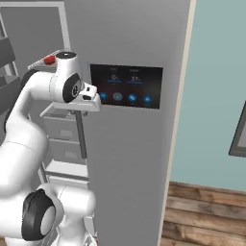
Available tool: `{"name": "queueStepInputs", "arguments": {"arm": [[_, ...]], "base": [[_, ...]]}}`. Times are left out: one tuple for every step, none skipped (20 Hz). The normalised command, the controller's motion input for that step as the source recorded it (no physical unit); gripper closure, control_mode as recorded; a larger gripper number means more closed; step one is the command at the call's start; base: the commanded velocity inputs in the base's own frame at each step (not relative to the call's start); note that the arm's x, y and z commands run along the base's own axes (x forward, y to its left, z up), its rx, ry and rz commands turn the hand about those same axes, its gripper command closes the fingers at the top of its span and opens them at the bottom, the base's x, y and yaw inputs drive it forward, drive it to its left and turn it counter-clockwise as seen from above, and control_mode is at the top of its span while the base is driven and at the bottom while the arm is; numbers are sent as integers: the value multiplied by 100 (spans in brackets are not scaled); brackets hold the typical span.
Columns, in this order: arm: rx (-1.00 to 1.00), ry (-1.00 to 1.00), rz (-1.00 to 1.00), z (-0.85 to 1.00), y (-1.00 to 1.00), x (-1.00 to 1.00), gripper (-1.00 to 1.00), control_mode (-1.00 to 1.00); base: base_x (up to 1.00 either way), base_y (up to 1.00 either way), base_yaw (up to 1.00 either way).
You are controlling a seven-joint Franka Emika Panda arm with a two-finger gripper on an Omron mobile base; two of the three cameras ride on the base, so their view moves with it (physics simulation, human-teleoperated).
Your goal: Take the squash, garlic, and steak from the freezer and place them in the bowl on the counter.
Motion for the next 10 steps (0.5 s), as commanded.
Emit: {"name": "queueStepInputs", "arguments": {"arm": [[0, 0, 0, 0, 0, -1, -100, -100], [0, 0, 0, 0, 0, -24, -100, -100], [0, 0, 0, 0, 0, -34, -100, -100], [0, -1, 0, 0, 11, -52, -100, -100], [-4, -1, 9, 0, 41, -61, -100, -100], [-1, 0, 4, 0, 63, -24, -100, -100], [-1, -2, 5, 0, 86, -9, -100, -100], [-2, -12, 9, 0, 91, 0, -100, -100], [0, -17, 9, 0, 84, 0, -100, -100], [0, -22, 9, 6, 76, 0, -100, -100]], "base": [[0, 0, 0], [0, 0, 0], [0, 0, 0], [0, 0, 0], [0, 0, 0], [0, 0, 0], [0, 0, 0], [0, 0, 0], [0, 0, 0], [0, 0, 0]]}}
